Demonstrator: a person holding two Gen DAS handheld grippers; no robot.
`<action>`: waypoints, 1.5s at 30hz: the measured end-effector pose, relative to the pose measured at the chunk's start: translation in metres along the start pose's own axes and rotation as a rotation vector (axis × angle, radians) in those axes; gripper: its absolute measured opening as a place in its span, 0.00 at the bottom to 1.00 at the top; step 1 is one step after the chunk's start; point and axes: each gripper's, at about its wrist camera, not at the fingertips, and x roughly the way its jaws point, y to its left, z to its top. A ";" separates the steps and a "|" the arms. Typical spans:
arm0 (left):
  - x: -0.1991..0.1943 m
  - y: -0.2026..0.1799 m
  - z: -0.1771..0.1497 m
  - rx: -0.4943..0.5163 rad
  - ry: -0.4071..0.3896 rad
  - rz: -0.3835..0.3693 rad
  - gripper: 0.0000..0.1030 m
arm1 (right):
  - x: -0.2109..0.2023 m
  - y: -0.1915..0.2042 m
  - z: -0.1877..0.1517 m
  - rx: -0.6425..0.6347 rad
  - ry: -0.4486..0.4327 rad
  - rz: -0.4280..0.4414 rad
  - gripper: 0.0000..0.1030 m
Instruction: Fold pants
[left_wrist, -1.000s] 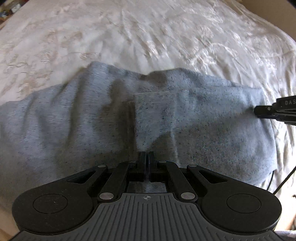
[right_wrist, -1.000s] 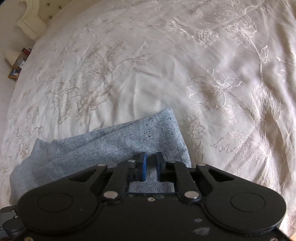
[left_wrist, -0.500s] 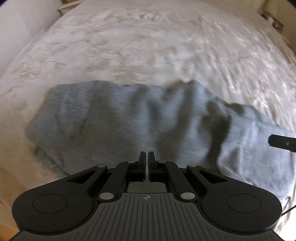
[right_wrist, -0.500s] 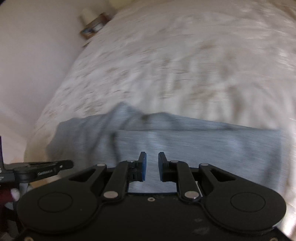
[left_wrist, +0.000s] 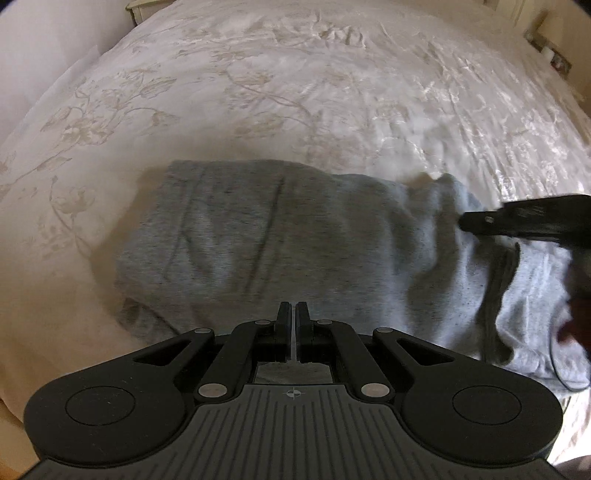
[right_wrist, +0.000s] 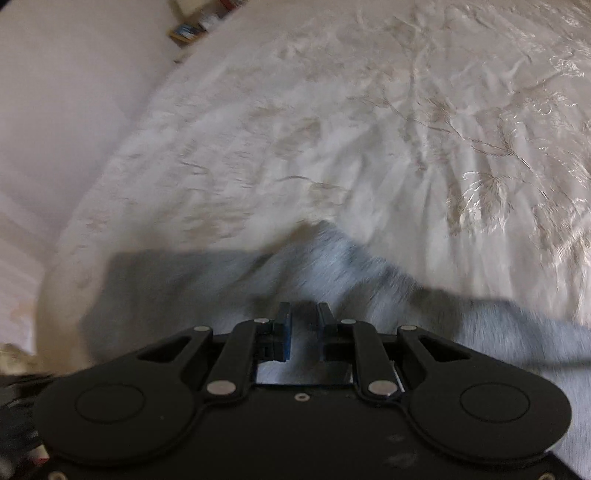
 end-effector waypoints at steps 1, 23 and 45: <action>-0.001 0.006 -0.001 -0.001 -0.003 -0.019 0.03 | 0.009 -0.002 0.004 0.011 0.002 -0.036 0.16; -0.002 0.120 0.007 -0.155 -0.090 -0.065 0.04 | -0.023 0.051 -0.101 -0.074 0.146 -0.115 0.24; 0.026 0.124 -0.045 -0.323 0.006 -0.277 0.66 | -0.083 0.063 -0.113 0.017 0.013 -0.199 0.32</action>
